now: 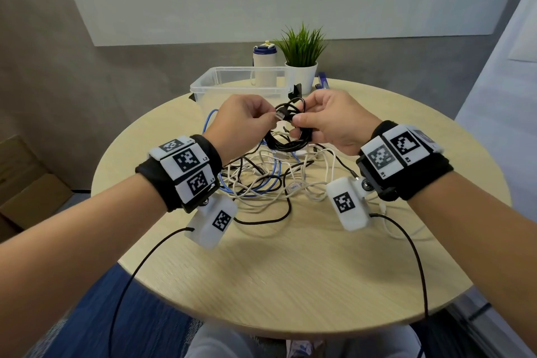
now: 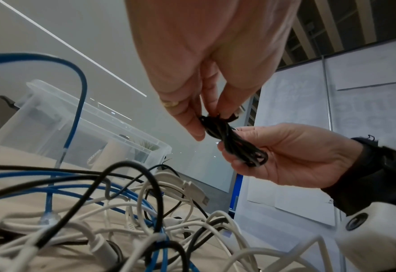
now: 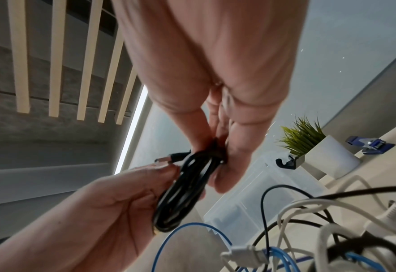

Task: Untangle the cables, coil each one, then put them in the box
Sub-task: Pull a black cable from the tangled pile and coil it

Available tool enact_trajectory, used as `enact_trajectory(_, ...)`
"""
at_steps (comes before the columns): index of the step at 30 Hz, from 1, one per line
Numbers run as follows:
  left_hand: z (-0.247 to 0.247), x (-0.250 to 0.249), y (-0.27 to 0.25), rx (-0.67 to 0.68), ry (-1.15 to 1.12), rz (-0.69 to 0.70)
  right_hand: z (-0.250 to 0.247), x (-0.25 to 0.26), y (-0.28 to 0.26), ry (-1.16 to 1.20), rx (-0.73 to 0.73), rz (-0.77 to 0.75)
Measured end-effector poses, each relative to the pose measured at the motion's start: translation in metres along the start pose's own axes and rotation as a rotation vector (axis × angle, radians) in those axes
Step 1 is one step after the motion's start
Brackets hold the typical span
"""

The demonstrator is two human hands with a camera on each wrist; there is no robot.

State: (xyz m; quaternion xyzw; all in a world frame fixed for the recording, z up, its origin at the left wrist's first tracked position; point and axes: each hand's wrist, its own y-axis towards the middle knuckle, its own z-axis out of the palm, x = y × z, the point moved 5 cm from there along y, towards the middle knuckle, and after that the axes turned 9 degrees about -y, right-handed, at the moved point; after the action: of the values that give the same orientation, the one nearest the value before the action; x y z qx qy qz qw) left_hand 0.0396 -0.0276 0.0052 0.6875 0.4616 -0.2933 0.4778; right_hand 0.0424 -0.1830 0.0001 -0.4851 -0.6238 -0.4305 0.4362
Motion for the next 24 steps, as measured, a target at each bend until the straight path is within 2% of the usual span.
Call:
enact_trajectory(5,0.0,-0.005,0.0,-0.037,-0.021,-0.033,0.002,0.002,-0.001,-0.04,-0.021,-0.016)
enact_trajectory(8,0.002,-0.004,0.001,-0.027,0.123,-0.019,0.004,0.002,-0.003,-0.079,-0.007,-0.027)
enact_trajectory(12,0.003,0.0,0.003,0.016,0.28,0.009,0.002,-0.001,0.0,-0.169,-0.047,-0.007)
enact_trajectory(17,-0.003,-0.001,0.003,0.092,0.321,0.026,-0.016,-0.002,0.003,-0.267,-0.112,0.016)
enact_trajectory(24,-0.017,0.001,0.014,-0.038,0.365,0.064,-0.01,-0.002,0.001,-0.234,-0.05,0.056)
